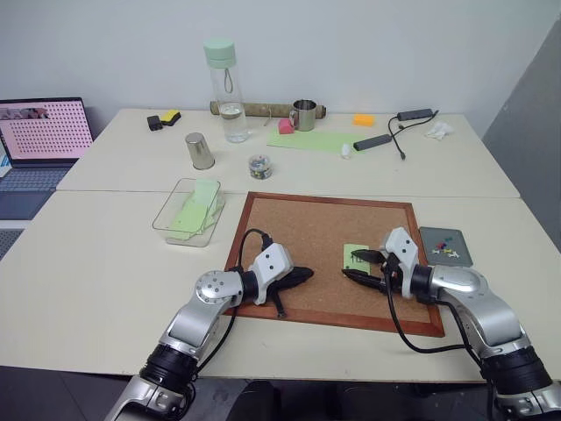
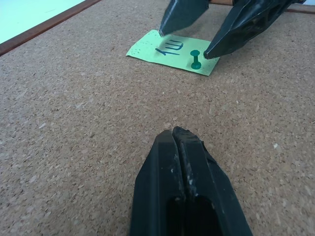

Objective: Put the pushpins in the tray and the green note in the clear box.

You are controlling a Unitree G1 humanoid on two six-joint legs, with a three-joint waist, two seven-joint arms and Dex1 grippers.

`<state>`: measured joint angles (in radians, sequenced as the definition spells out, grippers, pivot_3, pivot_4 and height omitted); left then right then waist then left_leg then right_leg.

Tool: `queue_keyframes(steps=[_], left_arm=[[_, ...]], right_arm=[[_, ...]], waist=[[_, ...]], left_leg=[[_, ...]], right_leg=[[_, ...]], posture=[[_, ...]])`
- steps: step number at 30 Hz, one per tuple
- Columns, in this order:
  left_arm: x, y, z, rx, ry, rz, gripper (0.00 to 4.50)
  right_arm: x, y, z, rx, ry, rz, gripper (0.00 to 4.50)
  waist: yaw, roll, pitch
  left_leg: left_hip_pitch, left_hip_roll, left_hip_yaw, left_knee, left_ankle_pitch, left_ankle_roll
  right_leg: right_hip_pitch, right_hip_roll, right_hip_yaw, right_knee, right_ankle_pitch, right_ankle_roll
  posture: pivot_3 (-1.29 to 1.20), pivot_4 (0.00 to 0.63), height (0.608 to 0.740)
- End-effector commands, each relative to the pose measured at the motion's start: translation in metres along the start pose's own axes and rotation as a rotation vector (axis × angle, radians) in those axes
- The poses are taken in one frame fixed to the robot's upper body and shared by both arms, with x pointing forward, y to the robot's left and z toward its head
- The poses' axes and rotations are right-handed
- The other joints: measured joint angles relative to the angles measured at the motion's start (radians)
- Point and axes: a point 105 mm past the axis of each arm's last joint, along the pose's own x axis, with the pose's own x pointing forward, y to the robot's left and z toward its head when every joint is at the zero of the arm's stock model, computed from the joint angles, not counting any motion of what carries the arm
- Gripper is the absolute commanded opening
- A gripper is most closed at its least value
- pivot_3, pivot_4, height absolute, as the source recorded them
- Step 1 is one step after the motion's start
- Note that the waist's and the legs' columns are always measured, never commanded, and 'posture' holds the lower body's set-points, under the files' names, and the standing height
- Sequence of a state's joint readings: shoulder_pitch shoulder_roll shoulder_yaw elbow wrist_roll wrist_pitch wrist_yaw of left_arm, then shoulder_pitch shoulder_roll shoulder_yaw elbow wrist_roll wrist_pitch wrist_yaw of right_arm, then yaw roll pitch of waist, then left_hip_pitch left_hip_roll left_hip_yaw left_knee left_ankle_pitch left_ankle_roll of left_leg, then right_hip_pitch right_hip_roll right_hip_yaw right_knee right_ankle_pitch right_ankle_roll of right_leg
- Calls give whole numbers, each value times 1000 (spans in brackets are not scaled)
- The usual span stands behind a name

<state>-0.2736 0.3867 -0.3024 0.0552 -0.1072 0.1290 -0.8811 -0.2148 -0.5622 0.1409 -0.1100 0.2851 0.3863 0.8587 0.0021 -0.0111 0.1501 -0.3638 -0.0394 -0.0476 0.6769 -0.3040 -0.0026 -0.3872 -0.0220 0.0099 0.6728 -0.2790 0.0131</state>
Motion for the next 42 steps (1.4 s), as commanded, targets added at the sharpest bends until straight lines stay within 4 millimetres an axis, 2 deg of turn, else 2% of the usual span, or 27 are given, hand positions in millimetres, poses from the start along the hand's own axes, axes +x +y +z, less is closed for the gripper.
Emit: queue_keyframes(steps=[1, 8, 14, 20, 22, 25, 31, 37, 42], left_arm=[[3, -14, -23, -55, 82, -39, 0], [2, -15, -23, -57, 83, -39, 0], [3, -19, -24, -66, 80, -44, 0], [5, -17, -24, -63, 72, -22, 0], [5, -12, -17, -63, 46, -1, 0], [2, 5, 7, -125, -43, 57, 0], [-12, 28, 66, -382, -273, 49, 1100], [-17, 34, 90, -571, -377, -7, 2204], [-7, 38, 100, -676, -409, -21, 3246]], right_arm=[[3, 3, 7, -38, -30, 18, 1575], [3, 7, 14, -15, -60, 38, 46], [-5, 8, 27, -29, -85, 54, 46], [-15, 2, 57, -117, -151, 20, 46], [-18, -3, 67, -155, -167, -3, 46], [-22, -6, 76, -230, -163, -8, 46], [-23, -5, 82, -393, -134, 1, 0], [-22, 0, 86, -503, -128, 27, 0], [-21, 6, 93, -609, -137, 62, 0]], waist=[[0, 0, 0], [0, 0, 0], [0, 0, 0], [0, 0, 1], [0, 0, 0], [4, 0, 1], [5, -7, 9], [-2, -8, 10], [-2, -9, 11]], left_leg=[[0, 0, 0, 0, 0, 0], [0, 0, 0, 0, 0, 0], [0, 0, 0, 0, 0, 0], [-1, 0, 0, 0, 0, 0], [-1, 0, -1, 0, 0, 0], [-1, 0, -1, 0, 0, 0], [-3, 0, -2, 0, 0, 0], [-4, 0, -2, 0, 0, -1], [-4, 0, -3, 0, 0, -1]], right_leg=[[0, 0, 0, 0, 0, 0], [0, 0, 0, 0, 0, 0], [0, 0, 0, 0, 0, 0], [0, 0, 0, -1, 0, 0], [0, 0, 0, -1, 0, 0], [0, 0, -1, -1, 0, 0], [-2, 0, -2, -1, 0, 0], [-2, 0, -3, -1, 0, 0], [-2, 0, -3, -1, 0, 0]], posture=[[0, 150, 740], [0, 150, 740], [0, 150, 740], [0, 150, 740], [0, 150, 740], [0, 150, 740], [0, 150, 740], [0, 150, 740], [0, 150, 740]])
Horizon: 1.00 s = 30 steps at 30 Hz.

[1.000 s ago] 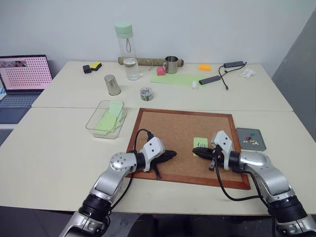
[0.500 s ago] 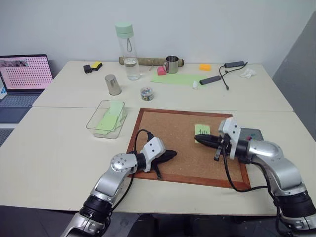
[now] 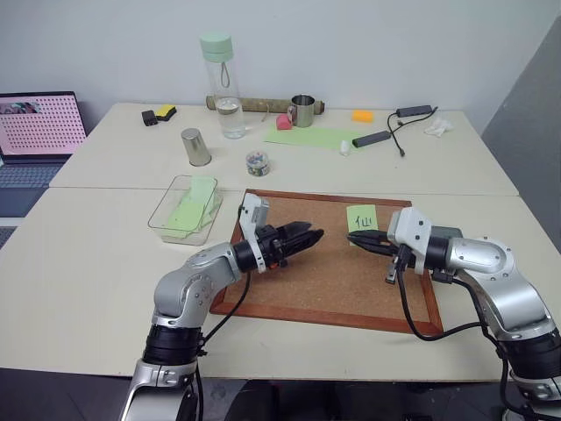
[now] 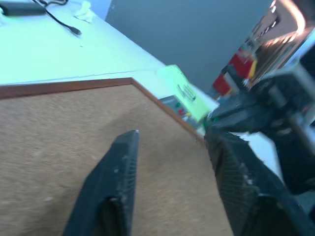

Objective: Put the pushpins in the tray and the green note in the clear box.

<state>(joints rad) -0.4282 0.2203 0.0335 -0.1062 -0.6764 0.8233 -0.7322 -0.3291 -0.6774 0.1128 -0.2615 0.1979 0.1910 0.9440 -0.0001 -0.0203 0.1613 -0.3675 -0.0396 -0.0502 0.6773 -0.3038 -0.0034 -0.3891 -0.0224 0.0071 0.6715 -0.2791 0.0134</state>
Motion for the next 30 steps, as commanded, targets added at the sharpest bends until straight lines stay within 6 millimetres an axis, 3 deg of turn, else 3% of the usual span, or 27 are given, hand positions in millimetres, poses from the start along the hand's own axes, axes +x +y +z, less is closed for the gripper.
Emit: queue_keyframes(steps=[1, 3, 13, 30], left_arm=[[12, -7, 12, -50, -42, -24, 3481], [20, -11, 10, -83, -35, -47, 3832], [40, -16, 6, -140, -32, -81, 3832], [41, -18, 6, -141, -49, -110, 773]], right_arm=[[1, -1, 21, -141, -44, 31, 0], [2, 1, 24, -175, -48, 49, 0], [10, 8, 35, -257, -66, 102, 0], [15, 9, 38, -294, -74, 108, 0]], waist=[[0, 0, 0], [1, 0, 0], [1, -1, 1], [1, -1, 1]], left_leg=[[0, 0, 0, 0, 0, 0], [0, 0, 0, 0, 0, 0], [0, 0, 0, 0, 2, -5], [-1, 0, -1, 0, 2, -5]], right_leg=[[0, 0, 0, 0, 0, 0], [0, 0, 0, -1, 0, 0], [0, 0, 0, -1, 0, 0], [0, 0, 0, -4, 0, 0]], posture=[[0, 150, 740], [0, 150, 740], [0, 150, 740], [0, 150, 740]])
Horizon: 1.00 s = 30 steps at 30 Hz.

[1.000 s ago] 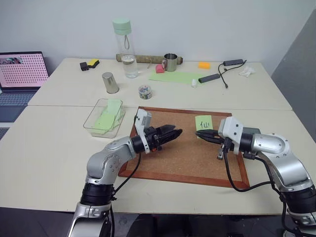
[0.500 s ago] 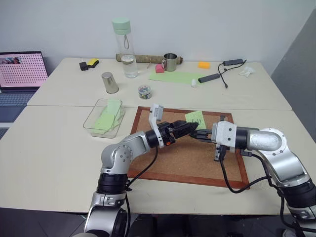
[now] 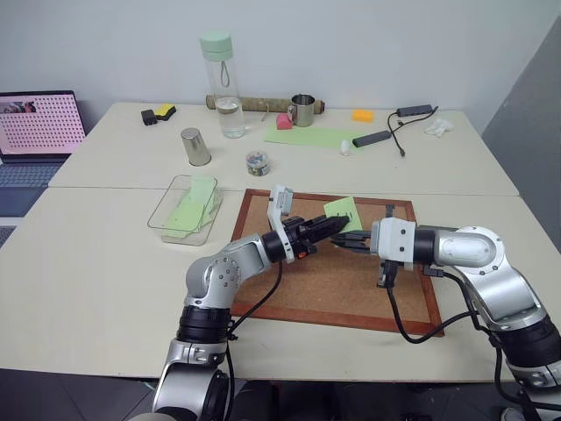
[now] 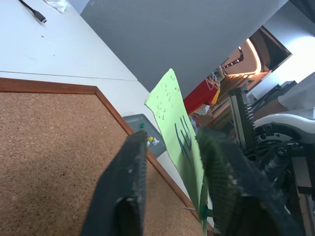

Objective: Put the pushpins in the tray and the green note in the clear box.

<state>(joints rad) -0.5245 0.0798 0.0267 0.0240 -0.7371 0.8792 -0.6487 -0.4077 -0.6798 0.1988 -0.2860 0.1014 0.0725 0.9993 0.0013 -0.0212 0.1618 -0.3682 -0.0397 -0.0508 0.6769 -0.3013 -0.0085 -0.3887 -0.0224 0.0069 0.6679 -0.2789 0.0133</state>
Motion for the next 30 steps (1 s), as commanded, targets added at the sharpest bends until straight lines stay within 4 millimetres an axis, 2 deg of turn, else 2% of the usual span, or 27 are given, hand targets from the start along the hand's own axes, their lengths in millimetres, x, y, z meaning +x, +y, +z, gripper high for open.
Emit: queue_keyframes(steps=[1, 4, 8, 14, 20, 23, 25, 28, 30], left_arm=[[3, -11, 7, 31, -21, -56, 633], [2, -13, 7, 29, -17, -67, 40], [1, -12, 4, 29, -7, -63, 19], [-1, 5, -6, 52, 17, 17, 19], [2, 18, -13, 70, 25, 79, 19], [2, 21, -13, 76, 22, 94, 19], [1, 18, -10, 90, 16, 84, 19], [-1, 8, -6, 125, 14, 49, 19], [-6, -1, -2, 169, 18, 27, 19]], right_arm=[[0, -5, 14, -72, -40, -9, 0], [1, -5, 14, -79, -43, -11, 0], [1, -5, 15, -88, -48, -18, 0], [-3, -11, 22, -87, -71, -53, 0], [-18, -18, 36, -39, -110, -124, 0], [-29, -19, 36, 10, -98, -167, 0], [-41, -22, 26, 82, -51, -229, 0], [-64, -29, -3, 191, 72, -354, 0], [-91, -33, -40, 273, 232, -492, 0]], waist=[[0, 0, 0], [0, 0, 0], [0, 0, 0], [0, 0, 0], [1, 0, 0], [4, 0, 0], [6, 0, 0], [11, 0, 0], [16, 0, 0]], left_leg=[[0, 0, 0, 0, 0, 0], [-1, 0, 0, 0, 0, 0], [-2, 0, -1, 0, 0, 0], [-2, 0, -1, 0, 0, 0], [-2, 0, -2, 0, 0, 0], [-3, 0, -2, 0, 0, 0], [-4, 0, -3, 0, 0, 0], [-5, 0, -3, 0, 0, 0], [-6, 0, -3, 0, 0, 0]], right_leg=[[0, 0, 0, -1, 0, 0], [0, 0, 0, -2, 1, 1], [0, 0, -1, -3, 1, 1], [0, 0, -1, -3, 1, 1], [0, 0, -1, -3, 1, 1], [0, 0, -2, -4, 1, 1], [0, 0, -2, -4, 1, 1], [-1, 0, -3, -5, 1, 1], [-1, 0, -3, -5, 1, 1]], posture=[[0, 150, 740], [0, 150, 740], [0, 150, 740], [0, 150, 740], [0, 150, 740], [0, 150, 740], [0, 150, 740], [0, 150, 740], [0, 150, 740]])
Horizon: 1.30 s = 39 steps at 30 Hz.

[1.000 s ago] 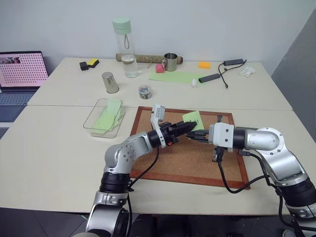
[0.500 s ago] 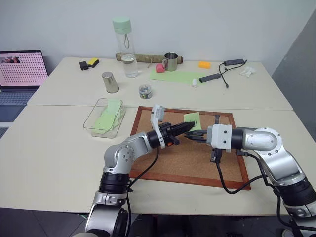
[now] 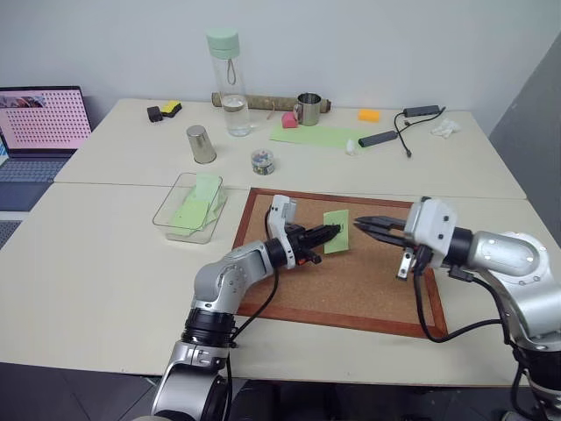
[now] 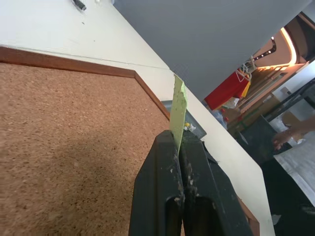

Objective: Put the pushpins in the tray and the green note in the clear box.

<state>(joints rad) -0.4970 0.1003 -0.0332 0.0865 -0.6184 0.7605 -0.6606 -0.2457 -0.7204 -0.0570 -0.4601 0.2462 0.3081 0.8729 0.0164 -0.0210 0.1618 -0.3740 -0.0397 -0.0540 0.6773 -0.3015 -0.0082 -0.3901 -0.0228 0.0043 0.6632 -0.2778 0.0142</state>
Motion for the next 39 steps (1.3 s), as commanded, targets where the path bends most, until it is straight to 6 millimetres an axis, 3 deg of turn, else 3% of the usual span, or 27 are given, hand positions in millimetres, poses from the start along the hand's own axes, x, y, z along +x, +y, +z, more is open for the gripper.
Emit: queue_keyframes(steps=[1, 6, 9, 19, 23, 27, 34, 39], left_arm=[[-9, -24, 16, 110, -29, -76, 19], [-21, -30, 19, 158, -14, -78, 19], [-23, -33, 20, 182, -7, -83, 19], [-24, -39, 21, 211, -19, -83, 0], [-28, -37, 26, 237, -38, -56, 0], [-42, -30, 43, 261, -102, 25, 0], [-99, -11, 62, 390, -88, 221, 0], [-149, 17, 109, 536, -177, 452, 0]], right_arm=[[-43, -38, -51, 102, 233, -304, 0], [-73, -40, -108, 302, 416, -490, 0], [-79, -40, -128, 356, 462, -543, 0], [-86, -51, -143, 406, 478, -604, 2045], [-81, -55, -125, 384, 405, -562, 2965], [-66, -53, -83, 284, 263, -400, 3781], [-29, -34, 8, 136, -40, -59, 3781], [-8, -19, 53, 179, -189, 126, 3781]], waist=[[4, 0, 0], [4, 1, 0], [4, 1, 0], [3, 2, 0], [4, 2, 0], [0, 3, 1], [-18, 3, 1], [-14, 2, 2]], left_leg=[[0, 0, 0, 0, 0, 0], [0, 0, 1, 0, 0, 0], [0, 0, 1, 0, 0, 1], [0, 0, 1, 0, 0, 1], [0, 0, 1, 0, 0, 1], [0, 0, 1, 0, -1, 1], [1, 1, 0, -1, -1, 2], [0, 1, -1, 0, -2, 4]], right_leg=[[0, 0, 0, 0, 0, 0], [0, 0, 0, 0, 0, 0], [0, 0, 0, 1, 0, 0], [0, 0, 0, 1, 0, 0], [0, 0, 0, 1, 0, 0], [0, 0, 0, 1, 0, 0], [0, 1, 0, 1, 0, 0], [0, 1, -1, 0, 0, 0]], posture=[[0, 150, 740], [0, 150, 740], [0, 150, 740], [0, 150, 740], [0, 150, 740], [0, 150, 740], [0, 150, 740], [0, 150, 740]])
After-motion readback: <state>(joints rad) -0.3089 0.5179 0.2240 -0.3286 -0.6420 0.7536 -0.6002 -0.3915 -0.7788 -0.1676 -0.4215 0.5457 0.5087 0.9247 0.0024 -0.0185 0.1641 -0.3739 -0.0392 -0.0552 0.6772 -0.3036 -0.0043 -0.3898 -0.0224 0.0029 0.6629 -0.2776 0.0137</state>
